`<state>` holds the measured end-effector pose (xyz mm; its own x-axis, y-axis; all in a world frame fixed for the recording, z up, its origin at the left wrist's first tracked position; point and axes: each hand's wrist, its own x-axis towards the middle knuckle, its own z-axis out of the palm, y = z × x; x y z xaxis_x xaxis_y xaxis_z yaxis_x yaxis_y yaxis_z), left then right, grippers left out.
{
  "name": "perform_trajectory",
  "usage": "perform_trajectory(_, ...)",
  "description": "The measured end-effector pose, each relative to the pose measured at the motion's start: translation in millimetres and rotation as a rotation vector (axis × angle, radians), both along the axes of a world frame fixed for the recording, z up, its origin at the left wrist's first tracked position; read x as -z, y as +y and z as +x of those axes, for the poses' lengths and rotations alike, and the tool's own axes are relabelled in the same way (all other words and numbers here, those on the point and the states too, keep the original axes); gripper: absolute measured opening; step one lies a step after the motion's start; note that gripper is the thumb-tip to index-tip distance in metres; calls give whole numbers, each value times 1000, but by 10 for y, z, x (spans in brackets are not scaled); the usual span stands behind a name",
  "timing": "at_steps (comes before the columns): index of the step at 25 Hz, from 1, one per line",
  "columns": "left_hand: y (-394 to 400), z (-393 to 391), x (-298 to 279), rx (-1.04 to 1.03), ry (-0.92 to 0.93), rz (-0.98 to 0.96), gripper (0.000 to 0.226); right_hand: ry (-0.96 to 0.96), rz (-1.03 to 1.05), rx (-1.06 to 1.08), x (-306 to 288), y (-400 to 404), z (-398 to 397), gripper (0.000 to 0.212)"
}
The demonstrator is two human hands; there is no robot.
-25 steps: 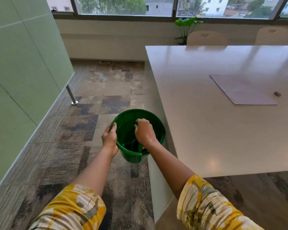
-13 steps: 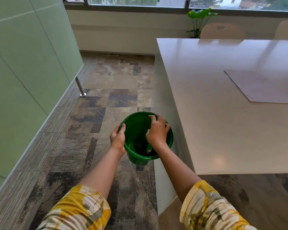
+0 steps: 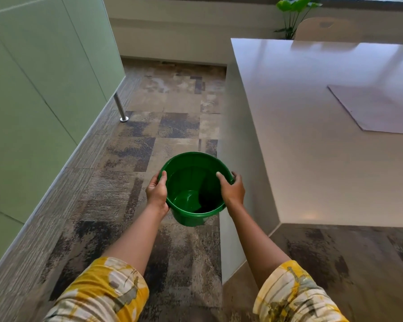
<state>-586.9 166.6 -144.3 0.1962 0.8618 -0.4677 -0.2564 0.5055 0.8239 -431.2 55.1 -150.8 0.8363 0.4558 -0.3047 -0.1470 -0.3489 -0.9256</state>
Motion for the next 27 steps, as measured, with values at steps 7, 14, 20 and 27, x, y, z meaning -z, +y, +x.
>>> perform_trajectory(7, -247, -260, 168, -75, -2, 5, 16, 336, 192, 49, 373, -184, -185, 36)
perform_trajectory(14, -526, -240, 546, -157, 83, 19, 33, 306, -80, 30, 899, -312, -205, 38)
perform_trajectory(20, -542, -317, 1023, -89, 134, 47, 26, 271, -104, 87, 1349, -296, -297, 34)
perform_trajectory(27, -223, -259, 2133, 17, 173, 74, 30, 255, -103, 137, 2356, -76, -342, 43)
